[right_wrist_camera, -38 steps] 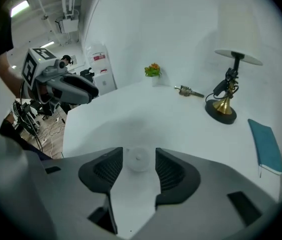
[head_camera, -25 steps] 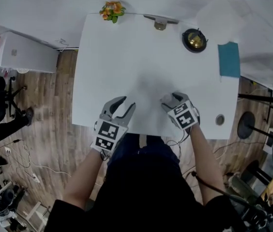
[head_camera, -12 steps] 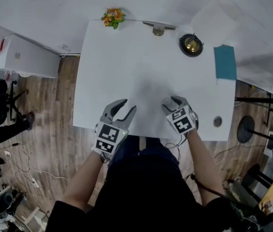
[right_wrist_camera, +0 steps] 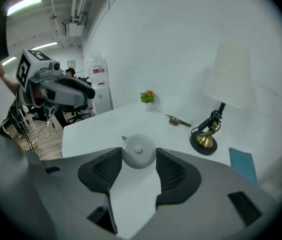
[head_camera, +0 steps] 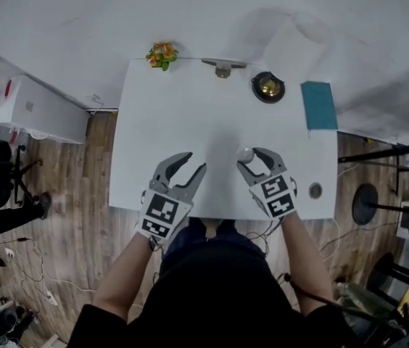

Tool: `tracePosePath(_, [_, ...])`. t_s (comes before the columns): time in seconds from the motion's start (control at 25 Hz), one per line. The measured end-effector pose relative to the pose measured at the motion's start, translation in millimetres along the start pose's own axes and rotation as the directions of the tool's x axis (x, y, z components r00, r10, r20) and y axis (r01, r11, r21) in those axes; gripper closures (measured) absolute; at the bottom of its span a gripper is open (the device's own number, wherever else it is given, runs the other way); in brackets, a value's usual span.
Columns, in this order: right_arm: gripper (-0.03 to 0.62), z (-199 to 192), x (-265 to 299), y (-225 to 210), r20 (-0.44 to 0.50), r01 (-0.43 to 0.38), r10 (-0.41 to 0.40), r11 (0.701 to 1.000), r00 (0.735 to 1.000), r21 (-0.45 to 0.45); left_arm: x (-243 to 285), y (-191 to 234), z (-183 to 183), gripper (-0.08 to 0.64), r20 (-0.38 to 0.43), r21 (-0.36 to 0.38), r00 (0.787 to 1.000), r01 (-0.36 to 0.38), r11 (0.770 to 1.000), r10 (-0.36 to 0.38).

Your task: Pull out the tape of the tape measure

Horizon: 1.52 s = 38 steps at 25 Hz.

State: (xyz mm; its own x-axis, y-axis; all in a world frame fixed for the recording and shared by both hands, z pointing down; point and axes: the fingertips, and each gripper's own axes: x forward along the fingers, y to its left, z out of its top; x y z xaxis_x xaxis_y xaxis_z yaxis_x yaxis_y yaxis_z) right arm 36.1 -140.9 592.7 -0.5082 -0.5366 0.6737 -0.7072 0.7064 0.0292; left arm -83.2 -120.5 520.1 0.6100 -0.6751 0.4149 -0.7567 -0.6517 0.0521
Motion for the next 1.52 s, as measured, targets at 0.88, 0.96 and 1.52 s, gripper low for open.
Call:
tracePosePath(0.88, [0.371, 196, -169, 3, 0.542, 0.158, -0.042, 0.973, 0.839, -0.17, -50, -62, 206, 0.431, 0.257, 0.554, 0.939, 0.05, 0.831, -0.228])
tracePosePath(0.96, [0.371, 198, -174, 4, 0.543, 0.161, -0.034, 0.969, 0.839, -0.188, -50, -67, 208, 0.445, 0.249, 0.61, 0.942, 0.03, 0.792, -0.227])
tracePosePath(1.52, [0.371, 223, -172, 18, 0.643, 0.253, 0.035, 0.902, 0.765, -0.35, -35, -65, 201, 0.504, 0.218, 0.652, 0.948, 0.036, 0.757, -0.233])
